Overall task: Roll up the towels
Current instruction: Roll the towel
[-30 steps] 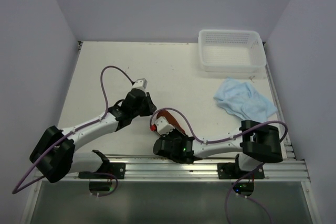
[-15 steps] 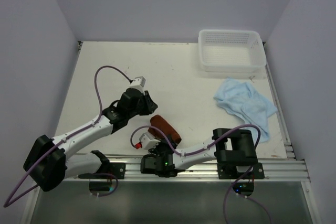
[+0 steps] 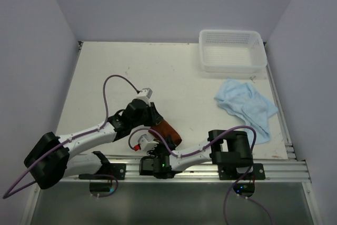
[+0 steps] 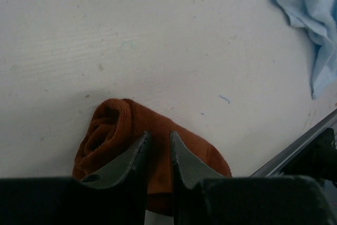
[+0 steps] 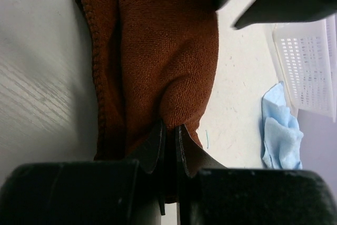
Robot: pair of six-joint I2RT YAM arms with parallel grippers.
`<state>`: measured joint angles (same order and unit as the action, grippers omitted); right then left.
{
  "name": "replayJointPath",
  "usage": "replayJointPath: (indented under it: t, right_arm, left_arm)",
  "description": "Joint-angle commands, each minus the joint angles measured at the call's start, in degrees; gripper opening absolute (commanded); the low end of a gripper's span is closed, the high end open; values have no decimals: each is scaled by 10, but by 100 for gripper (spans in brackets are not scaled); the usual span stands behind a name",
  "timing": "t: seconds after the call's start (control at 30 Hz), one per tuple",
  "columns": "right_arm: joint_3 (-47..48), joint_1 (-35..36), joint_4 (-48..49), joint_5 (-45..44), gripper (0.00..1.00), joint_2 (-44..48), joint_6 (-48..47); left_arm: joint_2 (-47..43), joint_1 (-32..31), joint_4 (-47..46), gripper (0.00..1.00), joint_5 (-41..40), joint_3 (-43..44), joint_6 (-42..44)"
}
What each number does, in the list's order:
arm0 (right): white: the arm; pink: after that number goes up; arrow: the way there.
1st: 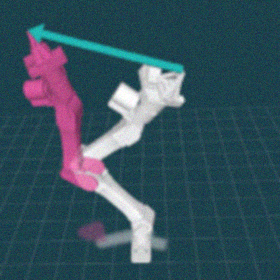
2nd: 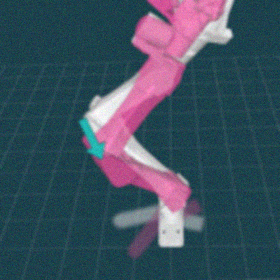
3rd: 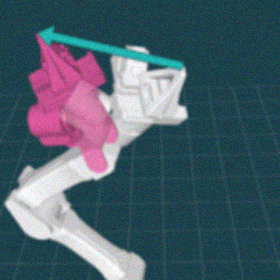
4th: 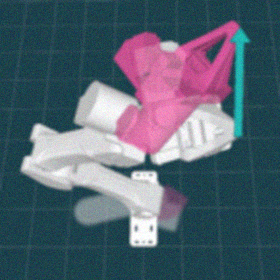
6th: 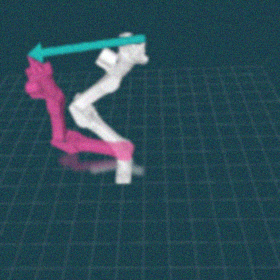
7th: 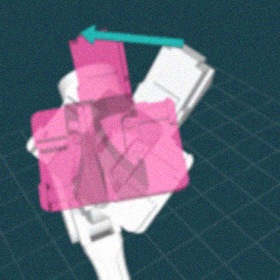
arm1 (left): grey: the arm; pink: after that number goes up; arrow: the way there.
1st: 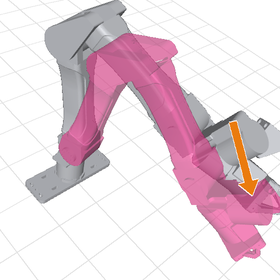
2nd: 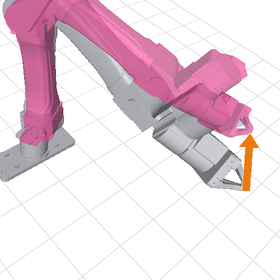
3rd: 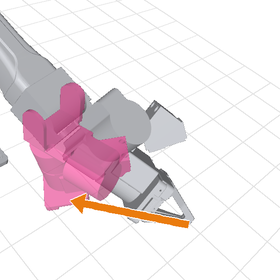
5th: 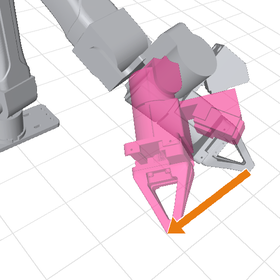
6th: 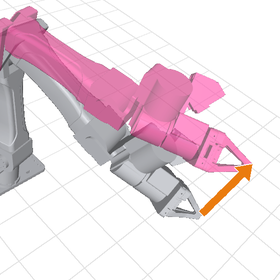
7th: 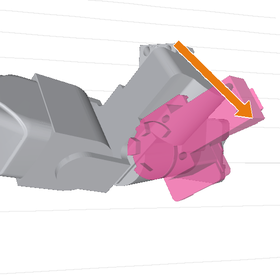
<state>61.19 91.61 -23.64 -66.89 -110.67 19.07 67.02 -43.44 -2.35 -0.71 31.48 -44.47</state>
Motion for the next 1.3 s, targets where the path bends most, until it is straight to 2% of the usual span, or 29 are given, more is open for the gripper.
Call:
replayJointPath:
  t: [0.0,0.3,0.4,0.47,0.57,0.7,0.9,1.07,1.2,1.27]
  right_arm:
    - [10,4,-5,12,0,7,25]
    - [2,1,17,23,0,34,36]
    - [-2,-3,25,18,10,52,36]
    - [1,-3,23,10,22,60,33]
    - [3,-4,23,-7,32,78,33]
    - [-8,-5,39,-9,38,113,33]
    - [-22,-7,54,33,49,169,52]
    - [-77,-40,112,168,51,280,83]
    - [-135,-135,139,317,54,351,126]
    - [-161,-196,153,376,62,378,152]
  left_arm:
    - [11,-4,-35,24,-3,-39,-15]
    - [61,-4,-71,23,-10,-88,-31]
    - [73,-4,-78,22,-14,-97,-37]
    - [74,-4,-85,22,-17,-109,-39]
    - [75,-4,-89,22,-25,-122,-43]
    - [74,-4,-97,21,-25,-132,-48]
    - [74,-4,-103,20,-29,-137,-54]
    - [67,-4,-102,19,-32,-143,-60]
    - [52,-4,-100,18,-36,-152,-66]
    - [45,-4,-100,18,-39,-157,-70]
